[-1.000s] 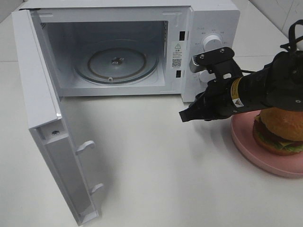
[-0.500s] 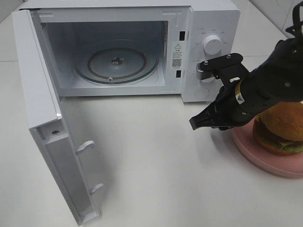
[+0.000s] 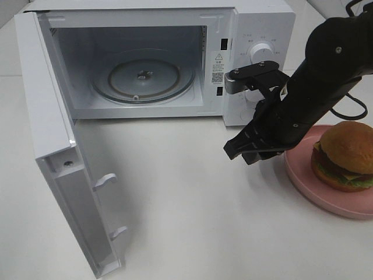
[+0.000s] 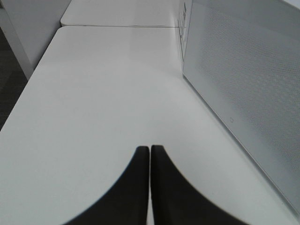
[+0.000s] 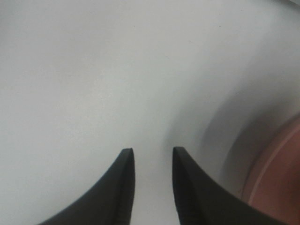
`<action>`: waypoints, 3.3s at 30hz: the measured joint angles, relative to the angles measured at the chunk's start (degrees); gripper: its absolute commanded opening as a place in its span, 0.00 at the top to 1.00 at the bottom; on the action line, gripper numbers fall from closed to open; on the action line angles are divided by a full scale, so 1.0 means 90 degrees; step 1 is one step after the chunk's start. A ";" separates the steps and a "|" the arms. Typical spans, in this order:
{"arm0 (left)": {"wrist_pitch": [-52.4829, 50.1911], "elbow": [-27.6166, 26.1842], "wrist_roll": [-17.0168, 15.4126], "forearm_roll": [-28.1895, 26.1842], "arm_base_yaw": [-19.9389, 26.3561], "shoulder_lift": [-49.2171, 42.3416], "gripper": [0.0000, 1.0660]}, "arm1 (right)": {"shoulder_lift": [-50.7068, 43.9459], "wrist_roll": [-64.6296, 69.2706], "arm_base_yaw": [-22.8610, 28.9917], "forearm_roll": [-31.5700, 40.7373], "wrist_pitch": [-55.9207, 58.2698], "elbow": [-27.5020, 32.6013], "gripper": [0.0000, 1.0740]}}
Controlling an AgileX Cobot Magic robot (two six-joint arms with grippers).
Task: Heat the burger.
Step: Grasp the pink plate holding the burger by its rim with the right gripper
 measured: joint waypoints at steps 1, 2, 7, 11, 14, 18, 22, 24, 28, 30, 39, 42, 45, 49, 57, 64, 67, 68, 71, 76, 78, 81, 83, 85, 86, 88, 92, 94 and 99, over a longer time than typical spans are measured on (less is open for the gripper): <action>0.0000 0.0000 0.0000 0.0000 0.0000 0.0000 1.00 | 0.0000 0.0000 0.0000 0.0006 0.0000 0.0000 0.75; 0.0000 0.0000 0.0000 0.0000 0.0000 0.0000 1.00 | 0.0000 0.0000 0.0000 0.0006 0.0000 0.0000 0.74; 0.0000 0.0000 0.0000 0.0000 0.0000 0.0000 1.00 | 0.0000 0.0000 0.0000 0.0013 0.0000 0.0000 0.74; 0.0000 0.0000 0.0000 0.0000 0.0000 0.0000 1.00 | 0.0000 0.0000 0.0000 0.0013 0.0000 0.0000 0.74; 0.0000 0.0000 0.0000 0.0000 0.0000 0.0000 1.00 | 0.0000 -0.0032 0.0000 0.0013 0.0000 0.0000 0.74; 0.0000 0.0000 0.0000 0.0000 0.0000 0.0000 1.00 | 0.0000 -0.0038 0.0000 0.0013 -0.0006 0.0000 0.74; 0.0000 0.0000 0.0000 0.0000 0.0000 0.0000 1.00 | 0.0000 -0.0038 0.0000 -0.0013 -0.0045 0.0000 0.68; 0.0000 0.0000 0.0000 0.0000 0.0000 0.0000 1.00 | 0.0000 0.0000 0.0000 -0.0032 -0.0038 0.0000 0.66; 0.0000 0.0000 0.0000 0.0000 0.0000 0.0000 1.00 | 0.0000 0.0280 0.0000 -0.0255 0.0019 0.0000 0.48; 0.0000 0.0000 0.0000 0.0000 0.0000 0.0000 1.00 | 0.0000 0.0369 0.0000 -0.0325 0.0019 0.0000 0.44; 0.0000 0.0000 0.0000 0.0000 0.0000 0.0000 1.00 | 0.0000 0.0809 -0.0560 -0.0427 0.0497 -0.0146 0.27; 0.0000 0.0000 0.0000 0.0000 0.0000 0.0000 1.00 | 0.0006 0.0809 -0.0618 -0.0458 0.0535 -0.0146 0.27; 0.0000 0.0000 0.0000 0.0000 0.0000 0.0000 1.00 | 0.0006 0.0809 -0.0618 -0.0516 0.0541 -0.0146 0.28; 0.0000 0.0000 0.0000 0.0000 0.0000 0.0000 1.00 | 0.0013 0.0809 -0.0700 -0.0554 0.0541 -0.0146 0.29; 0.0000 0.0000 0.0000 0.0000 0.0000 0.0000 1.00 | 0.0242 0.0777 -0.1063 -0.0586 0.0560 -0.0146 0.30; 0.0000 0.0000 0.0000 0.0000 0.0000 0.0000 1.00 | 0.0885 0.0770 -0.1063 -0.0579 0.0376 -0.0146 0.30; 0.0000 0.0000 0.0000 0.0000 0.0000 0.0000 1.00 | 0.1057 0.0770 -0.1063 -0.0649 0.0204 -0.0191 0.34; 0.0000 0.0000 0.0000 0.0000 0.0000 0.0000 1.00 | 0.1057 0.0770 -0.1063 -0.0649 0.0204 -0.0191 0.34; 0.0000 0.0000 0.0000 0.0000 0.0000 0.0000 1.00 | 0.1146 0.0764 -0.1063 -0.0732 0.0064 -0.0229 0.38; 0.0000 0.0000 0.0000 0.0000 0.0000 0.0000 1.00 | 0.1324 0.0694 -0.1063 -0.0891 -0.0025 -0.0267 0.41; 0.0000 0.0000 0.0000 0.0000 0.0000 0.0000 1.00 | 0.1356 0.0656 -0.1063 -0.0942 -0.0025 -0.0293 0.41; 0.0000 0.0000 0.0000 0.0000 0.0000 0.0000 1.00 | 0.1362 0.0637 -0.1063 -0.0968 -0.0025 -0.0299 0.41; 0.0000 0.0000 0.0000 0.0000 0.0000 0.0000 1.00 | 0.1362 0.0618 -0.1063 -0.0968 -0.0025 -0.0299 0.41; 0.0000 0.0000 0.0000 0.0000 0.0000 0.0000 1.00 | 0.1362 0.0618 -0.1063 -0.0968 -0.0019 -0.0299 0.41; 0.0000 0.0000 0.0000 0.0000 0.0000 0.0000 1.00 | 0.1362 0.0618 -0.1063 -0.0968 -0.0019 -0.0299 0.41; 0.0000 0.0000 0.0000 0.0000 0.0000 0.0000 1.00 | 0.1350 0.0618 -0.1063 -0.0968 -0.0006 -0.0299 0.41; 0.0000 0.0000 0.0000 0.0000 0.0000 0.0000 1.00 | 0.1299 0.0618 -0.1063 -0.0968 0.0000 -0.0299 0.41; 0.0000 0.0000 0.0000 0.0000 0.0000 0.0000 1.00 | 0.1222 0.0618 -0.1063 -0.0904 0.0025 -0.0299 0.41; 0.0000 0.0000 0.0000 0.0000 0.0000 0.0000 1.00 | 0.1031 0.0618 -0.1063 -0.0668 0.0242 -0.0229 0.40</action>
